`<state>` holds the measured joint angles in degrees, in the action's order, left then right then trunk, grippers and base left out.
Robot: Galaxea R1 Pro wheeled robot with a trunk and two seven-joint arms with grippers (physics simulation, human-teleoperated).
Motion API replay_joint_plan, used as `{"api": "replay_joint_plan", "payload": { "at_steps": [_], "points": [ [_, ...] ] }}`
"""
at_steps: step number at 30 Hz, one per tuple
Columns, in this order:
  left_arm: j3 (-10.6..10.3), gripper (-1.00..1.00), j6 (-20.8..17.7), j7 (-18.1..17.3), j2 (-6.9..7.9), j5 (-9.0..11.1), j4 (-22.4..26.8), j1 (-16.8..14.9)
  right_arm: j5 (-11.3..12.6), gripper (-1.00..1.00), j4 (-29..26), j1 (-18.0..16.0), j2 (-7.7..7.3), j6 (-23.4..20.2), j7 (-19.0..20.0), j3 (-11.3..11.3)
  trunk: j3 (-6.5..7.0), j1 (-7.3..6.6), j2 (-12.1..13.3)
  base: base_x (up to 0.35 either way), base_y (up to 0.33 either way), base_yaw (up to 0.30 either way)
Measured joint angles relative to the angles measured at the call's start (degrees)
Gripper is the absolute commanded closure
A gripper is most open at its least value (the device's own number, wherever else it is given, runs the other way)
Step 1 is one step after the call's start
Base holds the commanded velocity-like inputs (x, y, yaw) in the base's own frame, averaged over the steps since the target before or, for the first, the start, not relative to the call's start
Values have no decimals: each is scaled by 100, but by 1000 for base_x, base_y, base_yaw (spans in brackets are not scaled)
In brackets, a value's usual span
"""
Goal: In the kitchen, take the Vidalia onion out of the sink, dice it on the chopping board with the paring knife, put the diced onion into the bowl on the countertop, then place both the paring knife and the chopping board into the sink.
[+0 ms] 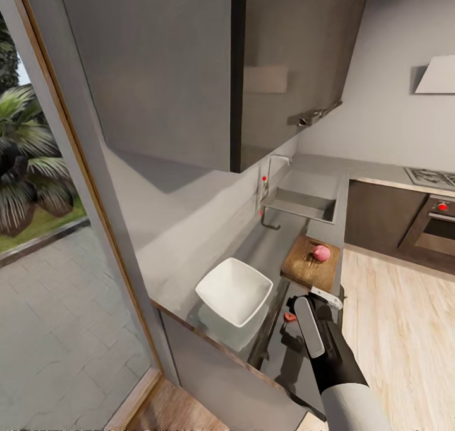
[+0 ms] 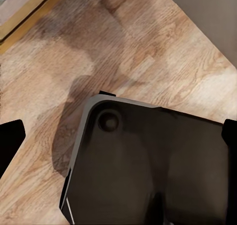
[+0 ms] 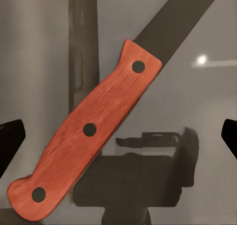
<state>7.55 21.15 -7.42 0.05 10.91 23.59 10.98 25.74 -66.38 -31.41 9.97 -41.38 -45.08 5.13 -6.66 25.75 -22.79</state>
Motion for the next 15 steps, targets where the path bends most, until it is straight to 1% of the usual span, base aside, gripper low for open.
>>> {"api": "replay_joint_plan", "payload": {
  "at_steps": [15],
  "points": [
    [1, -100, 0, 0, -5, 0, -2, 0, 1, -100, 10, 0, 0, 0, 2, 0, -121, 0, -1, 0, 0, 0]
  ]
}}
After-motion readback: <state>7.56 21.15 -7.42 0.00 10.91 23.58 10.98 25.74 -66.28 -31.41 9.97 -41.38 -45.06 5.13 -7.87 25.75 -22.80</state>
